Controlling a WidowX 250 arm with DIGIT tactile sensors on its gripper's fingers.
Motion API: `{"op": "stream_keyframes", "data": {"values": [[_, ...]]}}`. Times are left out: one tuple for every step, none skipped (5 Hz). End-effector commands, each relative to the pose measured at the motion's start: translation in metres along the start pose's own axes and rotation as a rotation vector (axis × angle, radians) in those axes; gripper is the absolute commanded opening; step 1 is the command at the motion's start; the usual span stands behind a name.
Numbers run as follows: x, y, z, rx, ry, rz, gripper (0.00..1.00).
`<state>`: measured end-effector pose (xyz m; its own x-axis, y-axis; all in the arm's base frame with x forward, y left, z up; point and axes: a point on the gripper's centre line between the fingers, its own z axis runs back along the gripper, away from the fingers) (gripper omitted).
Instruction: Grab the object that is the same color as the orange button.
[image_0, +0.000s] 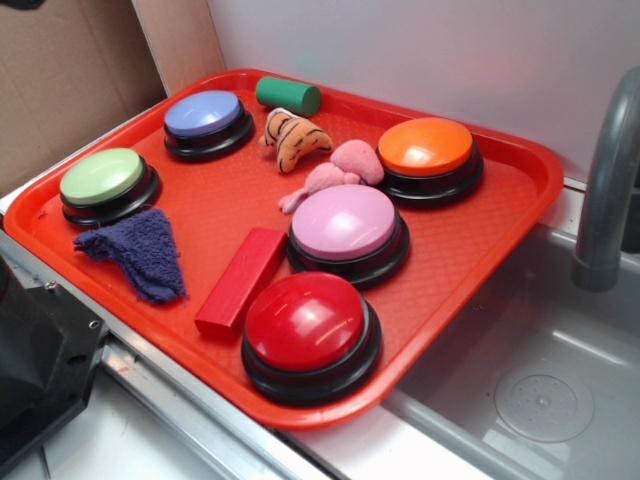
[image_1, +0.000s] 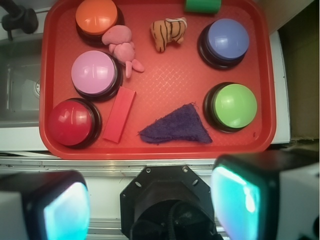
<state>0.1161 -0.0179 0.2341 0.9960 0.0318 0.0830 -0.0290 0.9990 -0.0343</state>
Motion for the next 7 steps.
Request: {"op": "stream_keyframes", "data": {"values": [[0.0, 0.0, 0.0, 0.0, 0.0, 0.0, 1.0], [0.015, 0.0, -0.006, -0.049, -0.011, 0.052, 1.0], [0.045, 0.004, -0.014, -0.102, -0.018, 0.143, 1.0], [0.071, 0.011, -0.029, -0.032, -0.017, 0.31, 1.0], [0.094, 0.015, -0.053, -0.019, -0.05, 0.497, 1.0], [0.117, 0.019, -0.078, -0.055, -0.093, 0.63, 1.0], [0.135, 0.029, -0.104, -0.012, -0.121, 0.741, 1.0]]}}
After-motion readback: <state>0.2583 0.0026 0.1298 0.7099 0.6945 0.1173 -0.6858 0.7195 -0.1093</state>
